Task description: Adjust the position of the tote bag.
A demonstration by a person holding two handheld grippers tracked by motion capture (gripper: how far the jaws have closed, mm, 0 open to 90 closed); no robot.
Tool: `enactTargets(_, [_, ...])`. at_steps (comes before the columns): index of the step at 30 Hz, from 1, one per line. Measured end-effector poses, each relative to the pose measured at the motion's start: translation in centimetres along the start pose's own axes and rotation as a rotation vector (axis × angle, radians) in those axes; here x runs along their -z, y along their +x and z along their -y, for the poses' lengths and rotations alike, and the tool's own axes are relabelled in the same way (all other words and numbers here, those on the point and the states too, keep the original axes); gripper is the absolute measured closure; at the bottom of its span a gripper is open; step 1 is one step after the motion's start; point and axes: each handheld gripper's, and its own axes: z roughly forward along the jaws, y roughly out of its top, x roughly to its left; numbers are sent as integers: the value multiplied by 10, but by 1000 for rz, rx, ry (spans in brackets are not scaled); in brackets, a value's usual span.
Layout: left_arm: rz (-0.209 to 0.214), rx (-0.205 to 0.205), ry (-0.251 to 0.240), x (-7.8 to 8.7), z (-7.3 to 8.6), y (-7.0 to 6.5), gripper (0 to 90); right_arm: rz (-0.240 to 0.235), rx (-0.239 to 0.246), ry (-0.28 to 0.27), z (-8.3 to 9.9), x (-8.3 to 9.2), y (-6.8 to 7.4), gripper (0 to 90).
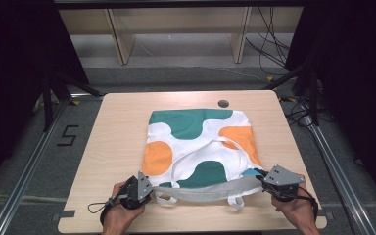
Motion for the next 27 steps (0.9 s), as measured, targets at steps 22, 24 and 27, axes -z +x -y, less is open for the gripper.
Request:
enactTargets(22, [14,86,-178,22,-4,14,851,10,-24,82,14,-3,1,864])
enactTargets(24, [24,99,-186,25,-4,16,852,12,-18,70,13,-1,0,865])
enactTargets(27, [35,122,-225,31,-7,19,859,12,-49,27,8,7,-3,867])
